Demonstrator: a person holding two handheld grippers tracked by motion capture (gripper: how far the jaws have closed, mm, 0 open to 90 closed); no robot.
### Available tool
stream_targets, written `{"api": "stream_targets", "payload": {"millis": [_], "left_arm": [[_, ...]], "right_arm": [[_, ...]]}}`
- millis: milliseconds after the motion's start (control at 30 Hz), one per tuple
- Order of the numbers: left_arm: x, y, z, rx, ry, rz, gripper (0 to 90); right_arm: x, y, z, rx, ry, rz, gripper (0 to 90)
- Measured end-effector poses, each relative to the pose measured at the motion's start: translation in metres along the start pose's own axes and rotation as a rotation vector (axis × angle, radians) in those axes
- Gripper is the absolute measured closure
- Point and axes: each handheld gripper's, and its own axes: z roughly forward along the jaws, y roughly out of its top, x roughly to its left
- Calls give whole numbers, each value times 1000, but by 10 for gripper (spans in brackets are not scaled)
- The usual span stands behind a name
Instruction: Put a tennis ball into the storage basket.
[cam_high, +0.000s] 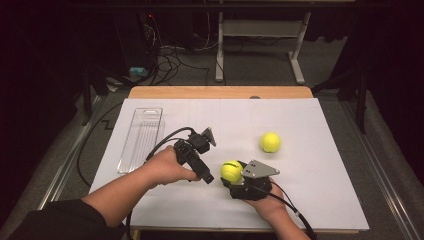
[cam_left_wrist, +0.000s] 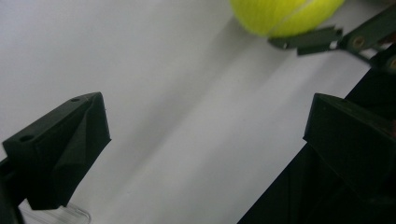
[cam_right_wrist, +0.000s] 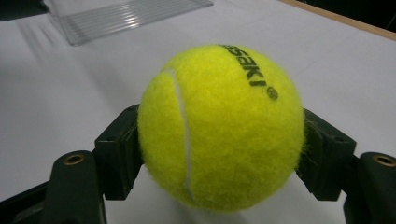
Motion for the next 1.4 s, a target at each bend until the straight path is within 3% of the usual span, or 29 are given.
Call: {"api": "stream_targets", "payload": {"millis": [400, 633, 700, 900, 1133, 1400], "left_arm": [[-6, 8, -5, 3, -7, 7, 7], [-14, 17, 4, 27, -20, 11, 6], [-16, 21, 9, 29, -34, 3, 6], [-17, 27, 21, 40, -66, -3, 25], [-15, 29, 30, 58, -101, 4, 109], [-17, 29, 30, 42, -128, 4, 251]], "right_arm": [[22, 6, 9, -45, 58, -9, 276], [29, 7, 10, -54, 65, -1, 276], [28, 7, 9, -58, 82, -4, 276], [28, 7, 9, -78, 74, -2, 276], [27, 7, 7, -83, 77, 7, 276], [27, 7, 8, -84, 63, 17, 275]]}}
